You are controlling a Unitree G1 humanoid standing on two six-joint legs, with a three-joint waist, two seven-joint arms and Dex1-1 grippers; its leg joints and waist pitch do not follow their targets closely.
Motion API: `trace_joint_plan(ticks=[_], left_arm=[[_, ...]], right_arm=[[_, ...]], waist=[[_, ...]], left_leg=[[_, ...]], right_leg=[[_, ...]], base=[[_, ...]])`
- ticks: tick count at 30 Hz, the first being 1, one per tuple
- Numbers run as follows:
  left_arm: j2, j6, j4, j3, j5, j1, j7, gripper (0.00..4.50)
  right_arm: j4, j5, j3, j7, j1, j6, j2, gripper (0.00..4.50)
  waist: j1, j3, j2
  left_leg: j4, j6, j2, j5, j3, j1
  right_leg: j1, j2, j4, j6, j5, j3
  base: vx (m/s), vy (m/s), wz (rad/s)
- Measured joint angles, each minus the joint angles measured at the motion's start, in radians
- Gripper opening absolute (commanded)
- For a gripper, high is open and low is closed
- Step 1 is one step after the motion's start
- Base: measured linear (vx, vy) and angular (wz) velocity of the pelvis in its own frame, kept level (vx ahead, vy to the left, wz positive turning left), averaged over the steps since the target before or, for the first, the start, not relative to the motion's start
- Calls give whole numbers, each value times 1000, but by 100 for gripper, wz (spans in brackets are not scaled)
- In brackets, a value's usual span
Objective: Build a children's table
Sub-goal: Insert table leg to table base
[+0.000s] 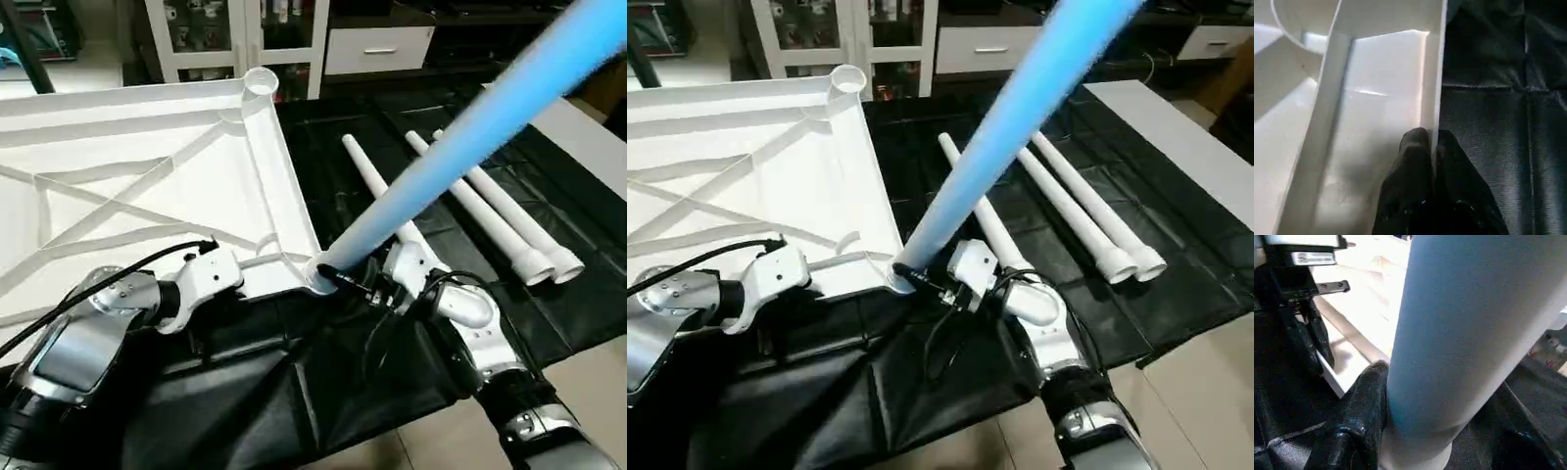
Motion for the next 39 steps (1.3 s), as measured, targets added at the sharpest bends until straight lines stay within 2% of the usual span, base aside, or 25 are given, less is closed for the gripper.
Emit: trace_joint_plan(ticks=[5, 10, 12, 14, 17, 19, 26, 29, 35, 39], left_arm=[[-7, -35, 0, -15, 4, 7, 3, 3], [-14, -43, -18, -34, -6, 14, 2, 3], [-15, -43, -23, -36, -6, 16, 2, 3], [-14, -43, -26, -39, -6, 20, 2, 3], [-6, -43, -41, -50, -6, 26, 1, 3], [-5, -43, -42, -50, -6, 26, 1, 3], [-4, -45, -51, -51, -6, 23, 1, 3], [-4, -45, -51, -51, -6, 23, 2, 3], [-6, -45, -49, -57, 3, 20, 4, 3], [-13, -60, -32, -63, 7, 19, 12, 3]], right_arm=[[9, 62, -29, 48, -55, 183, 1, 187], [17, 93, -53, 92, -96, 301, -8, 187], [17, 105, -59, 123, -116, 373, -28, 187], [17, 107, -61, 152, -128, 431, -40, 187], [17, 108, -60, 187, -134, 469, -56, 187], [17, 111, -60, 189, -135, 475, -57, 187], [13, 156, -116, 188, -115, 522, -46, 187], [12, 156, -116, 188, -115, 525, -45, 187], [-5, 103, -65, 185, -120, 465, -61, 187], [-5, 70, -42, 185, -133, 457, -71, 187]], waist=[[5, 0, 0], [17, 4, 4], [20, 6, 2], [24, 6, 1], [29, 6, -1], [32, 6, -3], [38, 11, -7], [40, 11, -7], [42, 11, -8], [45, 10, -8]], left_leg=[[2, 3, 1, 2, 0, 0], [13, 8, 1, 2, 1, -2], [15, 10, 2, 0, 1, -4], [17, 10, 5, 0, 1, 0], [19, 8, 8, 1, 3, 0], [19, 8, 10, 1, 4, 0], [21, 8, 10, 2, 7, 0], [22, 8, 11, 2, 7, 0], [25, 8, 11, 1, 7, 0], [26, 8, 11, 1, 7, 1]], right_leg=[[-1, 0, 1, 0, 0, 0], [-3, 0, 11, -2, -1, 2], [-3, 0, 13, -3, -2, 1], [-3, 2, 15, -3, -2, 0], [-2, 4, 16, -3, -2, 0], [-2, 6, 17, -3, -2, -1], [-3, 6, 19, -3, -2, 0], [-4, 6, 21, -3, -2, 0], [-4, 6, 27, -7, -4, 0], [-2, 6, 31, -8, -5, 1]], base=[[0, 0, 0], [0, 0, 0], [0, 0, 0], [0, 0, 0], [0, 0, 0], [0, 0, 0], [0, 0, 0], [0, 0, 0], [0, 0, 0], [0, 0, 0]])
